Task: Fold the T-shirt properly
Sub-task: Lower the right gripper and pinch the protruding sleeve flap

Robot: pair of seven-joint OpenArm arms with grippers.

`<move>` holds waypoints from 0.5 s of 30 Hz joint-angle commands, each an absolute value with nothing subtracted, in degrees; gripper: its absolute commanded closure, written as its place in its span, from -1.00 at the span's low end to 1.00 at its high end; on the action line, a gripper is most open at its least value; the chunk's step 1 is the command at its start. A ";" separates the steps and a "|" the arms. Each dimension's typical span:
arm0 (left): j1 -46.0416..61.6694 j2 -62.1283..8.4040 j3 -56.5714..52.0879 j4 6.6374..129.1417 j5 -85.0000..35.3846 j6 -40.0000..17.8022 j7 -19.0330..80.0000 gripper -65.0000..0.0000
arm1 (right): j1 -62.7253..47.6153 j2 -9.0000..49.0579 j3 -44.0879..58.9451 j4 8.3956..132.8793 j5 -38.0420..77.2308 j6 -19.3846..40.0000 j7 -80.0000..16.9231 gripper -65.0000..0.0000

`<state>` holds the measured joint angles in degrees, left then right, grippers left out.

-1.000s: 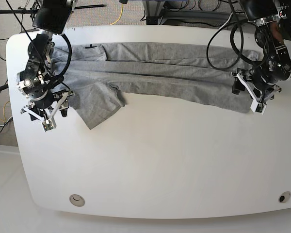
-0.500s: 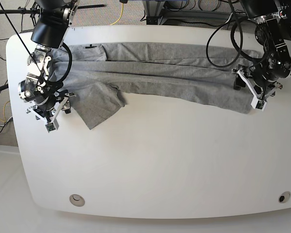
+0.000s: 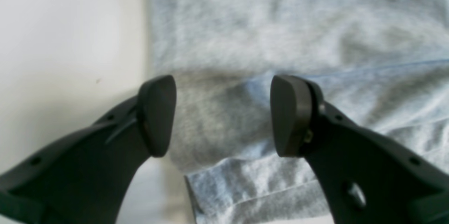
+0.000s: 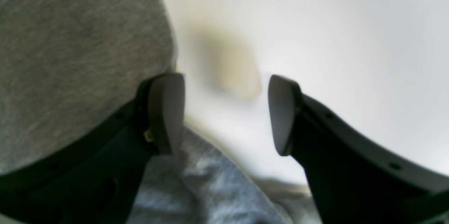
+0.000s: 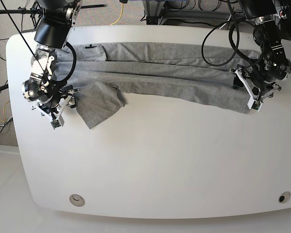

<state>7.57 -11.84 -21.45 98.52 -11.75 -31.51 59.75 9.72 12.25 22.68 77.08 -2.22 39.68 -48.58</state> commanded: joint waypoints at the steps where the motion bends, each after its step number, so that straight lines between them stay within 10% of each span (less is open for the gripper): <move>1: 5.93 -12.62 -21.76 99.47 -11.91 -31.25 58.59 -0.23 | 11.30 11.56 22.73 78.02 -2.15 40.00 -48.92 -0.13; 15: 5.58 -12.62 -21.76 99.47 -11.91 -31.25 58.59 -0.23 | 12.97 9.54 22.64 78.02 -2.15 40.00 -50.33 -0.13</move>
<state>6.20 -11.81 -21.47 98.52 -11.60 -31.35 59.16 10.96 9.32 22.79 77.19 -2.70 39.66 -50.52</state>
